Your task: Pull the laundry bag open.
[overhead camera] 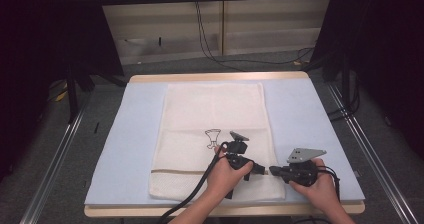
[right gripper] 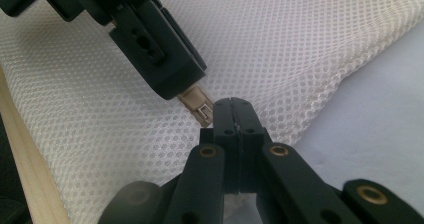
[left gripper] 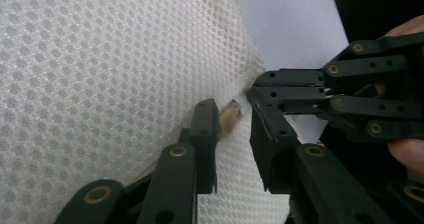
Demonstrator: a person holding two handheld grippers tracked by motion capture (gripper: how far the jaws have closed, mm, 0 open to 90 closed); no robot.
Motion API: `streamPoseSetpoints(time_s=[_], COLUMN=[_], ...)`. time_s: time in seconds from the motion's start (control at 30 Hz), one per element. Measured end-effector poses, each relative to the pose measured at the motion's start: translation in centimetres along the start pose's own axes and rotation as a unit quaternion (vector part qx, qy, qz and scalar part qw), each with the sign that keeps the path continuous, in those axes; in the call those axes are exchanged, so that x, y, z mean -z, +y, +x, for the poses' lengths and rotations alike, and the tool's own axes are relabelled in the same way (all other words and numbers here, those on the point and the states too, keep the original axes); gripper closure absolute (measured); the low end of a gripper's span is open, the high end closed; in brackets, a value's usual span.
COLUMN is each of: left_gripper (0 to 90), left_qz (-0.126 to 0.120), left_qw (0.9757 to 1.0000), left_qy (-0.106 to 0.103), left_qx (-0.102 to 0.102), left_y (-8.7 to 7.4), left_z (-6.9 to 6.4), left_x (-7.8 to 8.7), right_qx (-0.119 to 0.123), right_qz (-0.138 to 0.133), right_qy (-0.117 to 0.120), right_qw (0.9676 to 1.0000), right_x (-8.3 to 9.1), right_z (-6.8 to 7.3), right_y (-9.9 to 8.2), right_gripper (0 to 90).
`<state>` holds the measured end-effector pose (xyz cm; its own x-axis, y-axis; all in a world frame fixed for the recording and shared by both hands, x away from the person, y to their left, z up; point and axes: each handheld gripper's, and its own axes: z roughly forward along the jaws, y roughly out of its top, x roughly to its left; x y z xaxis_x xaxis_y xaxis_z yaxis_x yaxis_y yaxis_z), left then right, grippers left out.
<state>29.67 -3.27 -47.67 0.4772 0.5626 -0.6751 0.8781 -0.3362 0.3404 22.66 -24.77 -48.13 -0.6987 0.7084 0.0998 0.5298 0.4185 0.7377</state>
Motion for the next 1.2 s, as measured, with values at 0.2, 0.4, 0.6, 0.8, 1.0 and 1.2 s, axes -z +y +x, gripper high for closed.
streamPoseSetpoints(time_s=[0.2,0.4,0.6,0.8,1.0,1.2], left_gripper=[81.9,87.4,87.7,87.7,87.9,88.0], left_qz=[0.000,0.001,0.001,-0.001,0.004,0.006], left_qw=[0.9999,0.9992,0.9988,0.9989,0.9984,0.9988], left_qy=[-0.001,-0.026,-0.033,-0.028,-0.036,-0.030], left_qx=[0.012,0.030,0.037,0.039,0.044,0.038], left_y=[0.1,0.2,0.1,0.1,0.0,0.0], left_z=[0.0,0.4,0.6,0.9,1.4,1.5], left_x=[-0.7,-0.7,-0.3,1.0,1.4,2.1], right_qx=[-0.003,-0.006,-0.004,0.003,0.002,-0.005], right_qz=[0.000,0.000,0.002,0.003,0.004,0.003], right_qy=[0.001,0.001,-0.002,-0.009,-0.010,-0.005], right_qw=[1.0000,1.0000,1.0000,0.9999,0.9999,1.0000], right_x=[0.0,0.0,0.0,0.1,0.0,0.0], right_z=[0.0,0.0,0.1,0.3,0.3,0.2], right_y=[0.0,-0.1,-0.2,-0.2,-0.2,-0.2], right_gripper=[90.0,90.0,90.0,90.0,90.0,90.0])
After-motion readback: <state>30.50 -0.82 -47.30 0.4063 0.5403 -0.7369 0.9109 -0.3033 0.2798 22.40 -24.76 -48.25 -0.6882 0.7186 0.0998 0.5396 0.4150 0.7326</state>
